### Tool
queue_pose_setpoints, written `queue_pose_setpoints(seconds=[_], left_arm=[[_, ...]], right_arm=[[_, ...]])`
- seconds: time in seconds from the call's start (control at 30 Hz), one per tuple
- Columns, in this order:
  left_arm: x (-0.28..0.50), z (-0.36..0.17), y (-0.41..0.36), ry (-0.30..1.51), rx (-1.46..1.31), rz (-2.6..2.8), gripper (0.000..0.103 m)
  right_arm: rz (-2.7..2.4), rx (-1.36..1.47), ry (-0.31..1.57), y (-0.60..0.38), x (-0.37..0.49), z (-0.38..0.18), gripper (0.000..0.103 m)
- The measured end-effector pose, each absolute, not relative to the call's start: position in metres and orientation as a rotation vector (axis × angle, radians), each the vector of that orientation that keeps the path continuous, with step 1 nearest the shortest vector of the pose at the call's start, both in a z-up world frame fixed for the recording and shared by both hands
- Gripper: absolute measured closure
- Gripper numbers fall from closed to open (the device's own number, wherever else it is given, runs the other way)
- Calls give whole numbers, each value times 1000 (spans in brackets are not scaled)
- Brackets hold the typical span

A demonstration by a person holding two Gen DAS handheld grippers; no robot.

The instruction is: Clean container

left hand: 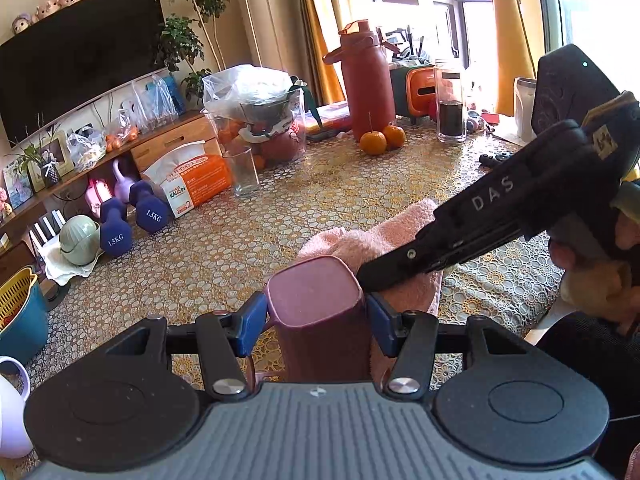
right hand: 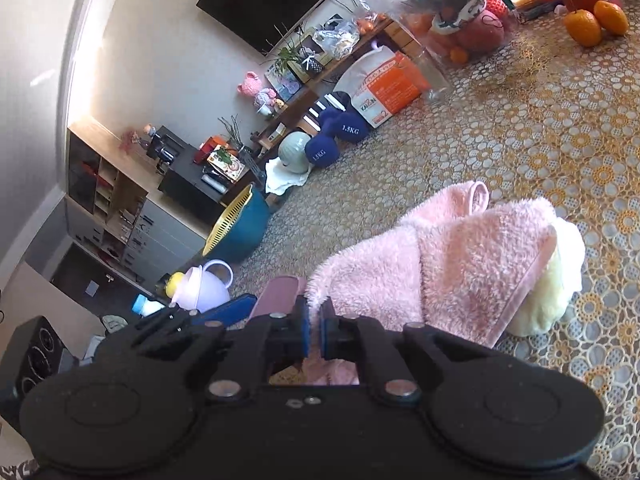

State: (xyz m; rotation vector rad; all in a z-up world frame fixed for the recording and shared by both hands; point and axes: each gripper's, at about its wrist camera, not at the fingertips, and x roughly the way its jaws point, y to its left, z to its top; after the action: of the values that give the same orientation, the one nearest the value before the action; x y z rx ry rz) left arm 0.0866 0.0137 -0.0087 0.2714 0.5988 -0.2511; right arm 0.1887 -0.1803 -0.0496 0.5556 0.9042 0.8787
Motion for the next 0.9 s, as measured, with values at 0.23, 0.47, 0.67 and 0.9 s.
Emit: queue_pose_setpoints(seconds=[0.23,0.47,0.67,0.9], left_arm=[[87,-9,14,597,263,-252,48],[87,-8,15,597,263,-251,48],[88,-6,15,602,245,-240,48],[88,-3,16,597,219,-223,48]], right_arm=[[838,606,968,-180,193,-77,98],[731,402,980,-177,191,-94,99],[554,15,819,-171,176,-74,99],[453,4,825,-204,190,-72,95]])
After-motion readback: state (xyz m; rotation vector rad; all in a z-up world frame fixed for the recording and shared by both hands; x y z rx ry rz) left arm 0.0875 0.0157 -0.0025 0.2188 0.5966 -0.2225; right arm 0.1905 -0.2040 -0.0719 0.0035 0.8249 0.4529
